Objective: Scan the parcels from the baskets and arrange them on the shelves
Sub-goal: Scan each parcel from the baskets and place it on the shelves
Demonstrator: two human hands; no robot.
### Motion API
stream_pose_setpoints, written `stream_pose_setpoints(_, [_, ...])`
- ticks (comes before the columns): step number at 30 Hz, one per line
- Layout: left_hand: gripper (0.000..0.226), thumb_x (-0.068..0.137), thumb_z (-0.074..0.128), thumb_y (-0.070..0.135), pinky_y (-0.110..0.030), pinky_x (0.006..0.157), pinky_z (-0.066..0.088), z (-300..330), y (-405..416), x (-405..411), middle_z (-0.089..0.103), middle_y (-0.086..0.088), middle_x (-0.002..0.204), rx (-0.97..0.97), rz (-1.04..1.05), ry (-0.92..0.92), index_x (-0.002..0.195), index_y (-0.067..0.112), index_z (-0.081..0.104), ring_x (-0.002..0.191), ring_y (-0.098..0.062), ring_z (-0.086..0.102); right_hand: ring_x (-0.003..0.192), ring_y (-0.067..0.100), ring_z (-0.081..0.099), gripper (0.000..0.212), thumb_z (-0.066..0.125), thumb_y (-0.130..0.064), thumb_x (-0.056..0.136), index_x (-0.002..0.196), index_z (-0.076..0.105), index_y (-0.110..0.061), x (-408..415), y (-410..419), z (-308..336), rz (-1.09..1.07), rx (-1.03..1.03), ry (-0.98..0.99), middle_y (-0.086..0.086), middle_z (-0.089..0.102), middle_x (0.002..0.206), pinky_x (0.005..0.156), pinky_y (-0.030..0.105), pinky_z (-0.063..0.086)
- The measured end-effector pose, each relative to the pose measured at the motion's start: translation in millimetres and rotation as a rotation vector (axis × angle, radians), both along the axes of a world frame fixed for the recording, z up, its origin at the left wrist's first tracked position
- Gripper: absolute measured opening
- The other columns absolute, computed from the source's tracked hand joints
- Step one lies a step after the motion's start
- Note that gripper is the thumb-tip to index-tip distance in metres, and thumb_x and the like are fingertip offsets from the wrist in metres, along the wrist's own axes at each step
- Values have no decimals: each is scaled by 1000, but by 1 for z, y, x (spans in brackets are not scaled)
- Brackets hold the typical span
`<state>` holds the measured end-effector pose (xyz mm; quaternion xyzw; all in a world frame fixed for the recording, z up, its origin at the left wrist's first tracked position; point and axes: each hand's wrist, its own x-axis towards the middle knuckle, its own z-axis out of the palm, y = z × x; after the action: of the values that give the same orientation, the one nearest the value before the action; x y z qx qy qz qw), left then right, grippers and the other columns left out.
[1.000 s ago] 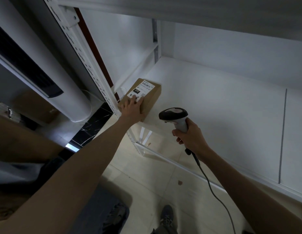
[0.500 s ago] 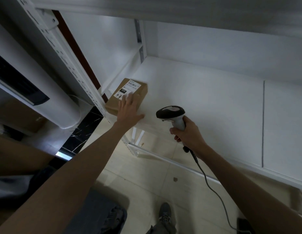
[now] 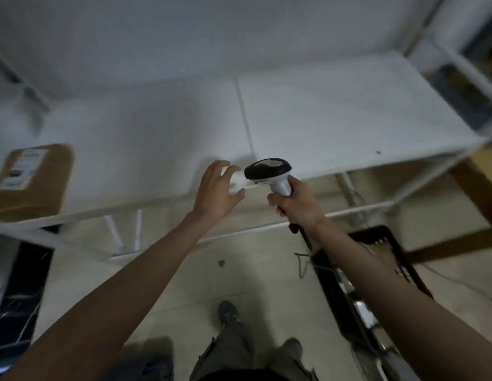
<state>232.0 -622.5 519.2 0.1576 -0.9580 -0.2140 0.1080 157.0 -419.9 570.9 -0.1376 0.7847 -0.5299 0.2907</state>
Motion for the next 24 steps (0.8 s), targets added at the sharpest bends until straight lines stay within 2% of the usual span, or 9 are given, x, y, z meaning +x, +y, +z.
stream_pose_setpoints(4, [49,84,74,26,-31,112,30,-10,114,-47,50,-9,137,33,-211,-12,131,15,61,132,-27,41,52,10,55,19,68,-2,88,105,61,-8,-3,124,-13,-203,59,-2,2,63,72,47,21,45])
stream_pose_setpoints(8, [49,86,72,27,-33,112,32,-26,213,-79,50,-7,134,47,-394,-66,132,15,60,130,-26,43,72,21,64,24,69,-6,90,113,63,-8,-7,223,-37,-390,120,-35,11,70,90,60,29,54])
stream_pose_setpoints(10, [49,85,72,27,-31,110,33,-36,252,-94,51,-6,133,45,-467,-109,131,15,61,129,-25,44,70,19,64,21,68,-5,91,111,64,-10,-10,262,-52,-486,101,-79,12,70,90,57,26,52])
stream_pose_setpoints(13, [48,85,73,25,-32,108,38,-52,296,-120,51,-6,131,55,-561,-192,130,14,61,125,-23,46,62,10,65,21,68,-6,91,109,63,-15,-15,309,-74,-638,84,-129,6,69,84,50,19,51])
stream_pose_setpoints(16, [46,87,72,25,-34,105,39,-74,331,-152,52,-7,130,47,-645,-288,129,14,61,125,-25,47,68,16,66,27,69,-9,91,117,61,-14,-26,349,-96,-782,79,-187,8,69,90,58,27,56])
stream_pose_setpoints(20, [43,89,70,28,-35,97,40,-110,372,-196,53,-8,130,27,-751,-431,128,14,62,122,-28,50,66,13,67,25,68,-7,91,114,61,-12,-45,387,-124,-957,83,-249,8,69,90,60,29,57])
stream_pose_setpoints(22, [41,89,69,28,-36,95,42,-128,389,-213,54,-10,128,24,-788,-502,127,14,62,119,-29,52,72,18,65,24,67,-5,92,114,60,-11,-53,401,-139,-1023,86,-280,11,68,93,60,30,55])
stream_pose_setpoints(24, [40,89,69,28,-39,95,46,-148,403,-227,53,-10,128,23,-816,-589,127,15,62,118,-30,54,75,23,63,23,66,-6,93,114,60,-12,-58,410,-155,-1074,89,-322,16,69,97,64,37,55])
